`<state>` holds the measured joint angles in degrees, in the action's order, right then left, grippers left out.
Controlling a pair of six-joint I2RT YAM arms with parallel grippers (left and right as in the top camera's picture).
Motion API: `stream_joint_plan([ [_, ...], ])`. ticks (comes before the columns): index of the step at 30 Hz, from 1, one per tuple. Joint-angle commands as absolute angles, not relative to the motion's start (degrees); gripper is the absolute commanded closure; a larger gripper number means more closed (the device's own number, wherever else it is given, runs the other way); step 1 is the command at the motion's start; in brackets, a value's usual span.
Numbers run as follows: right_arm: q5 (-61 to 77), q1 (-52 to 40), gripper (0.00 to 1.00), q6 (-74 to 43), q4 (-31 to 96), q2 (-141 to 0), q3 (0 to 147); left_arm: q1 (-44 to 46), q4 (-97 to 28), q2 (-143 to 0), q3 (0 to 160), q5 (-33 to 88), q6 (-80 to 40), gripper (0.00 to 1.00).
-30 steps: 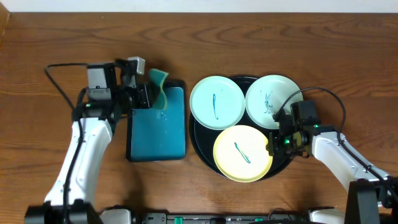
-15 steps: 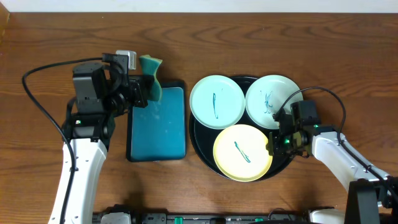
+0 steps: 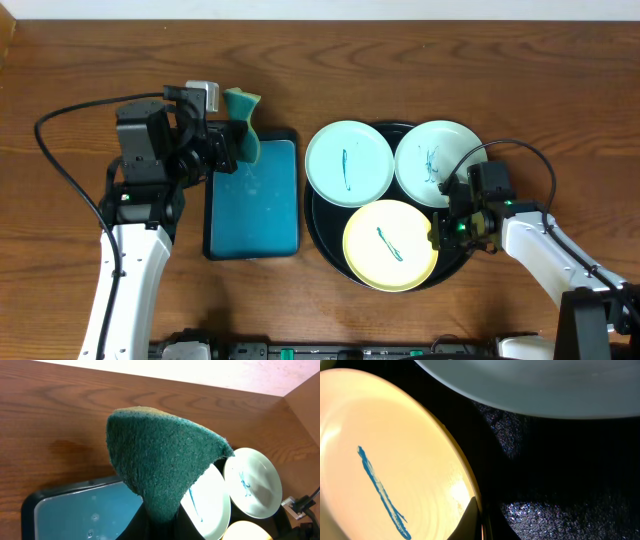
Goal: Clean dirty plates on tray and stack at the side
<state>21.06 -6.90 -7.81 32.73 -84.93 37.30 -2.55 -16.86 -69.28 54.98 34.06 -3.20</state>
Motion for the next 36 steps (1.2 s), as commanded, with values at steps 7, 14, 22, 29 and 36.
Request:
stream_joint_plan([
  [7, 20.6, -7.29, 0.99, -7.68, 32.51, -85.43, 36.82, -2.72, -16.58, -68.31, 54.76, 33.61, -3.73, 0.93],
  [14, 20.6, -7.29, 0.99, -7.68, 32.51, -85.43, 36.82, -2.7, -16.95, -68.42, 54.74, 33.61, -3.73, 0.92],
  [22, 20.62, -7.29, 0.99, -8.75, 32.51, -85.43, 36.82, 0.21, -25.43, -73.19, 54.59, 19.29, -7.03, 0.93],
  [29, 20.62, -7.29, 0.99, -8.84, 32.56, -85.43, 36.82, 9.21, -27.68, -81.56, 54.61, 8.45, -8.95, 0.93],
  [36, 20.62, -7.29, 0.99, -9.17, 32.71, -85.43, 36.82, 16.8, -28.03, -88.9, 54.59, -2.31, -12.08, 0.93],
])
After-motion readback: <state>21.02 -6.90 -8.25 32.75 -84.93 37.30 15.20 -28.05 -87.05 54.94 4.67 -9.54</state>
